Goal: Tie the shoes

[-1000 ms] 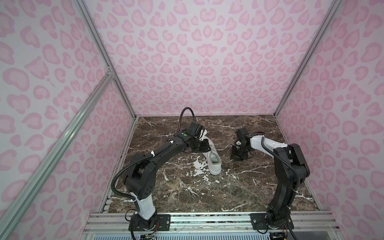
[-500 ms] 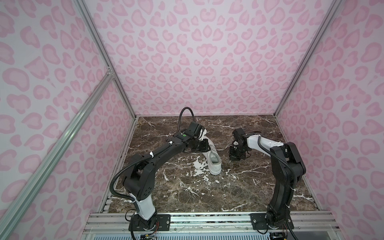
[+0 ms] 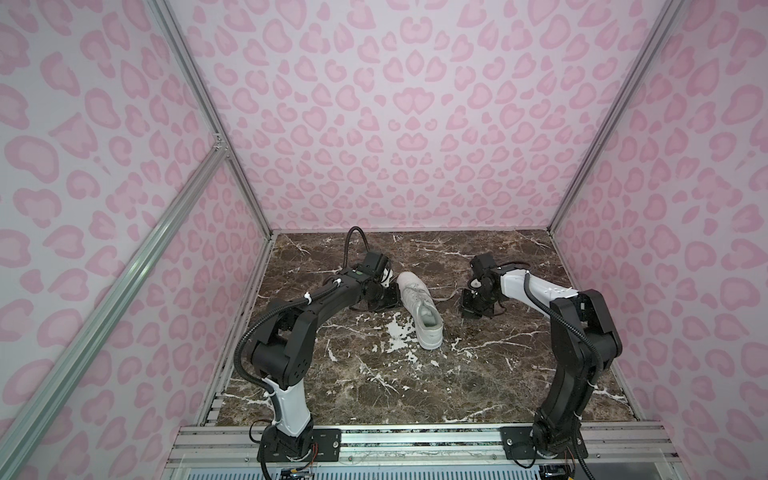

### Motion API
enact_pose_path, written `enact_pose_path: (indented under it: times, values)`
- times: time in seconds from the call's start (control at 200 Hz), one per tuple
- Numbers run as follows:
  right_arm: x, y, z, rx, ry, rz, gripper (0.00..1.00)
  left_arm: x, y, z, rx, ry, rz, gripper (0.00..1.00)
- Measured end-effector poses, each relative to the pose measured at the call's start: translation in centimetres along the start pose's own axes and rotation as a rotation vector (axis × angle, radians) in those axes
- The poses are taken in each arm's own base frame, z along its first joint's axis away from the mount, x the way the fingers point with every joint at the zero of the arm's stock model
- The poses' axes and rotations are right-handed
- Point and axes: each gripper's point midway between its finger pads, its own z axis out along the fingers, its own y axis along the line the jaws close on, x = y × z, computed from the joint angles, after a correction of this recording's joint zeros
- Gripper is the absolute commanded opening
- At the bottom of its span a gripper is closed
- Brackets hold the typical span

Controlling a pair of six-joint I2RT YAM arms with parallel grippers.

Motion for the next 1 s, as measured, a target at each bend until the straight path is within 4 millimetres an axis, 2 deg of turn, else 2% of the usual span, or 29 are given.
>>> enact_pose_path:
  times: [0.265, 0.355, 0.515, 0.705, 0.875, 0.94, 1.0]
  values:
    - [-0.3, 0.8, -1.6, -0.054, -0.021, 0.013, 0.03, -3.4, 2.2, 2.5, -0.066, -0.024, -0.012, 0.2]
    - [-0.3, 1.1, -1.9, -0.081, -0.025, 0.017, 0.04, -3.7, 2.5, 3.4, -0.073, -0.016, -0.009, 0.2]
    - [-0.3, 1.6, -2.0, -0.14, -0.02, 0.048, 0.04, -4.7, 2.2, 4.7, -0.064, -0.004, 0.005, 0.2]
    - [-1.0, 3.2, -2.2, -0.238, -0.03, 0.079, 0.04, -5.9, 1.1, 5.6, -0.023, -0.002, 0.015, 0.2]
    - [-1.2, 3.9, -1.8, -0.322, -0.032, 0.144, 0.03, -6.6, 0.7, 4.8, -0.005, -0.017, 0.014, 0.23]
    - [-1.5, 4.4, -1.7, -0.358, -0.037, 0.165, 0.04, -6.8, 1.1, 3.5, 0.004, -0.029, 0.0, 0.25]
    - [-1.8, 5.0, -1.8, -0.398, -0.042, 0.181, 0.03, -7.4, 0.8, 1.5, 0.014, -0.06, -0.002, 0.27]
